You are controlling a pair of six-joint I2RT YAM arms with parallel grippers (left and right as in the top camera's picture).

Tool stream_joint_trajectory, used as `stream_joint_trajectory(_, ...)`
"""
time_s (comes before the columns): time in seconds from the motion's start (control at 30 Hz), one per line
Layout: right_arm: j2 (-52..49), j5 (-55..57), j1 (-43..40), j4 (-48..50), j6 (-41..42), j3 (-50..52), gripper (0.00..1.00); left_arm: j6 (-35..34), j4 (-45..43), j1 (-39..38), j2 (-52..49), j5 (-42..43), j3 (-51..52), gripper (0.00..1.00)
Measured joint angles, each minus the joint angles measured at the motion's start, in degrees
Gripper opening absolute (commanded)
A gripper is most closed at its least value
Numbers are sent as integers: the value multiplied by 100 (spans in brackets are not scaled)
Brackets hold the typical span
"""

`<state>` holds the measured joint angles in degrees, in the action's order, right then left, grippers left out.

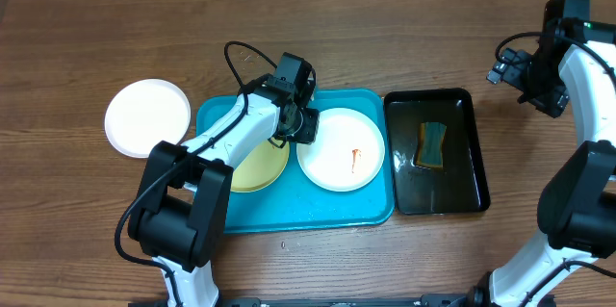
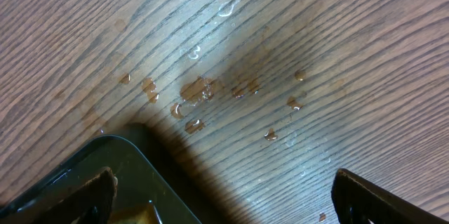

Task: Clean dirty plates on tray and stack at the side
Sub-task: 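Lower the right gripper into the black tray toward the sponge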

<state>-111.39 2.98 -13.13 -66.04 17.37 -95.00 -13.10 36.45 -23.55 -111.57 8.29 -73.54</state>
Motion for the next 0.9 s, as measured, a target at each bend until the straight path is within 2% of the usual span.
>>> stream_joint_trajectory(0.17, 0, 4, 0, 151, -2, 2, 100, 2, 0, 0, 0, -44, 0, 30)
stream_joint_trajectory(0.27, 0, -2, 0, 758, 0, 2, 100, 2, -4, 0, 0, -44, 0, 21)
stream_joint_trajectory(0.43, 0, -428, 0, 564, -149, 0, 100, 4, -7, 0, 0, -63, 0, 5)
stream_joint_trajectory(0.5, 0, -643, 0, 330, -444, 0, 99, 13, -9, 0, 0, -63, 0, 4)
stream_joint_trajectory(0.53, 0, -730, 0, 184, -568, 2, 91, 11, -9, 0, 0, -70, 0, 4)
stream_joint_trajectory(0.6, 0, -855, 0, -11, -732, 2, 86, 0, -26, 2, 0, -85, 0, 4)
stream_joint_trajectory(0.87, 168, -984, 238, -756, -949, -15, 89, -326, -52, 0, 0, -107, 0, 4)
stream_joint_trajectory(0.9, 258, -994, 345, -831, -962, -22, 92, -365, -50, 0, 0, -105, 0, 4)
